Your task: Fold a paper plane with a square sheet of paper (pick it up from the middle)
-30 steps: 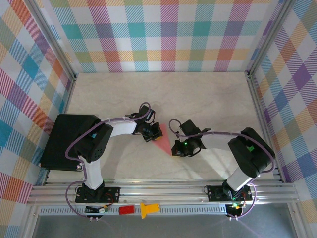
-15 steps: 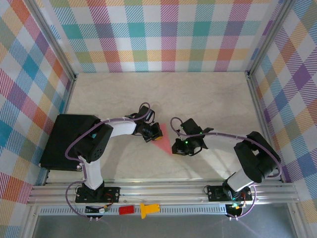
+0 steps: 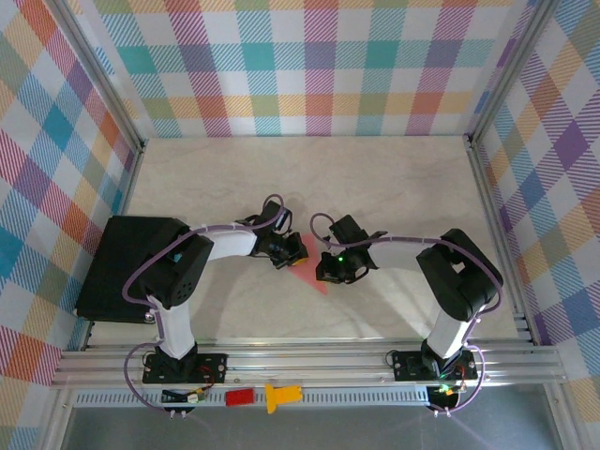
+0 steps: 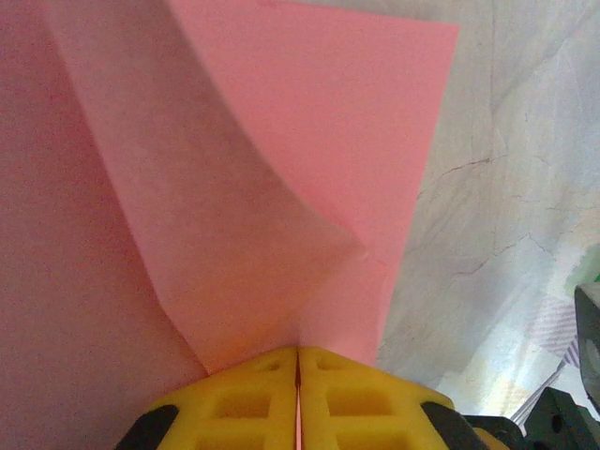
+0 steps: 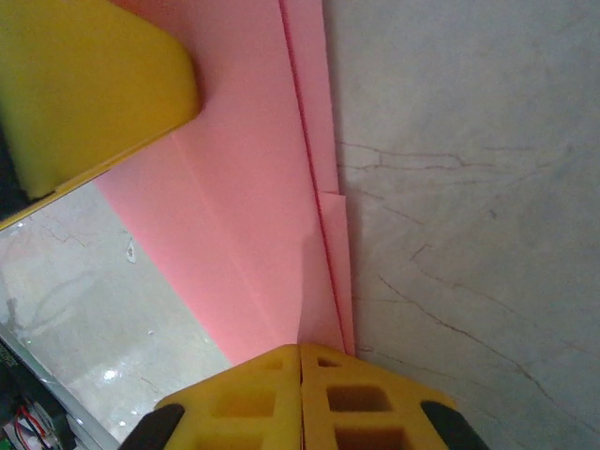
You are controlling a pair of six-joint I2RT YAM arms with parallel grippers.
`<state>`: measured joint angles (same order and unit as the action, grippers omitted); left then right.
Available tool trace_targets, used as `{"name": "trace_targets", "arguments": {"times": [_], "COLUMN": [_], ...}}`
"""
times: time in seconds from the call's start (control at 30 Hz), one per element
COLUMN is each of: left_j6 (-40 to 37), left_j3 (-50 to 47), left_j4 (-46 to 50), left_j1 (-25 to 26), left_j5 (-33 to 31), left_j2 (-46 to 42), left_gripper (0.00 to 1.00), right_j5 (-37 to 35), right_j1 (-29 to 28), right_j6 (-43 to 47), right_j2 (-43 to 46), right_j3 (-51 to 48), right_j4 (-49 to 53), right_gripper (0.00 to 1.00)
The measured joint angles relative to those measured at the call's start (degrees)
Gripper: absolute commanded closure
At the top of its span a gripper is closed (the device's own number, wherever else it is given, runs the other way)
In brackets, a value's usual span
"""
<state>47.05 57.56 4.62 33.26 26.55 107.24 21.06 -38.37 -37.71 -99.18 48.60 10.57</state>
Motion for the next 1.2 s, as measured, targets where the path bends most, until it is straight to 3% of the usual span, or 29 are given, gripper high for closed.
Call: {"name": "trace_targets", "arguments": {"times": [0.67, 1.2], "left_j6": [-6.86, -13.07], "left_j3": [-1.44, 6.03], "left_j4": [-3.28, -0.59], "left_j1": [-1.81, -13.57], "left_j5": [0.35, 2.93], "left_j2": [0.13, 5.22], "left_gripper": [0.88, 0.84], "right_j5": [-1.51, -1.70], "right_j1": [0.00, 0.02], "right_j6": [0.02, -0.61], "right_j2": [-1.01, -1.27], "right_j3": [2.10, 1.62], "right_j4": [3.67, 0.92], "right_gripper": [0.95, 0.95]}}
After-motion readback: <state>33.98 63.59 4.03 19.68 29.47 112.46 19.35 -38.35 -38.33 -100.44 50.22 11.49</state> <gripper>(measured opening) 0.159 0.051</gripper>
